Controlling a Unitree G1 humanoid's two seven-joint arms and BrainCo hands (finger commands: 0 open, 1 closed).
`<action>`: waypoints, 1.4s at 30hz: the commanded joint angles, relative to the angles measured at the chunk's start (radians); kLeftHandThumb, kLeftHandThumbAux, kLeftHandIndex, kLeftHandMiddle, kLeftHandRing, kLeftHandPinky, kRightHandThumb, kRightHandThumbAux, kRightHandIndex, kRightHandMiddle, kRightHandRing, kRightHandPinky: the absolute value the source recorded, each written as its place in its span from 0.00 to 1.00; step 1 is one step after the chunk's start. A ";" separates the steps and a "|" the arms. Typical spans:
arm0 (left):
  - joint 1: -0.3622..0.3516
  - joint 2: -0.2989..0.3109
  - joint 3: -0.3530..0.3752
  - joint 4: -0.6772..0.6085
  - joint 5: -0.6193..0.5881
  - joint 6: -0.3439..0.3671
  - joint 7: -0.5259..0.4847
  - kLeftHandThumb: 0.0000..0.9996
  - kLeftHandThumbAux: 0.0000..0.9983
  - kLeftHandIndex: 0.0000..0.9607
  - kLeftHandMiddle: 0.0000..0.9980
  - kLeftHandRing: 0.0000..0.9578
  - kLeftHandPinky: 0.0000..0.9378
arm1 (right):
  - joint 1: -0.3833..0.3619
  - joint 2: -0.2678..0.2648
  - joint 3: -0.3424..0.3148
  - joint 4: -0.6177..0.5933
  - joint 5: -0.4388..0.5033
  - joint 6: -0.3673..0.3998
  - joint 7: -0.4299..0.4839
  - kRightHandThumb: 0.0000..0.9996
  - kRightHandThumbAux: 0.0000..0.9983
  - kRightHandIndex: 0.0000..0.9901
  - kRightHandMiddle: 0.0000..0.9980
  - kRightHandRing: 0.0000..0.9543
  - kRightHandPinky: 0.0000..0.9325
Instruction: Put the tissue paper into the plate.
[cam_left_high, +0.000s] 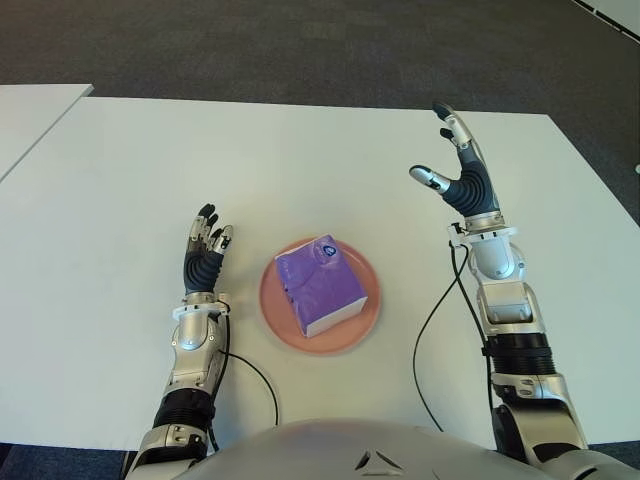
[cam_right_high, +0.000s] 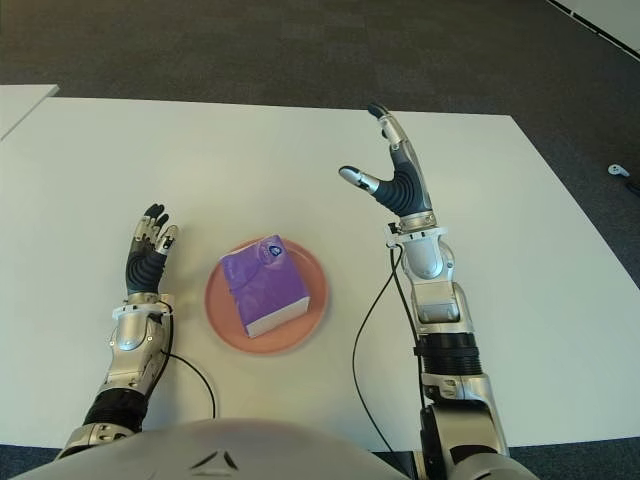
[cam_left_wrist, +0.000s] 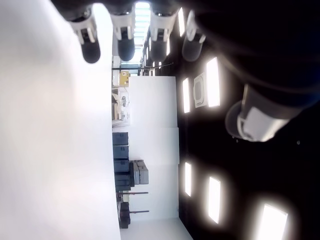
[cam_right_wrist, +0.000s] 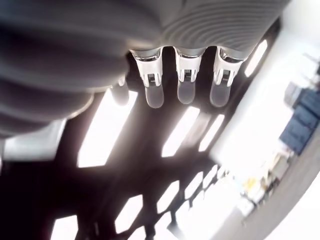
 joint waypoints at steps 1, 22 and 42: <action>0.054 -0.006 -0.003 0.054 0.009 0.003 -0.010 0.00 0.54 0.00 0.00 0.00 0.00 | 0.081 0.097 0.010 0.073 0.050 -0.035 -0.049 0.03 0.48 0.00 0.00 0.00 0.00; 0.066 0.005 -0.009 0.019 0.007 0.021 -0.031 0.00 0.52 0.00 0.00 0.00 0.00 | 0.118 0.235 -0.016 0.421 0.102 -0.099 -0.144 0.00 0.53 0.00 0.00 0.00 0.00; 0.055 0.012 -0.004 0.042 0.014 0.009 -0.032 0.00 0.51 0.00 0.00 0.00 0.00 | 0.114 0.293 -0.027 0.562 0.156 -0.078 -0.141 0.01 0.52 0.00 0.00 0.00 0.00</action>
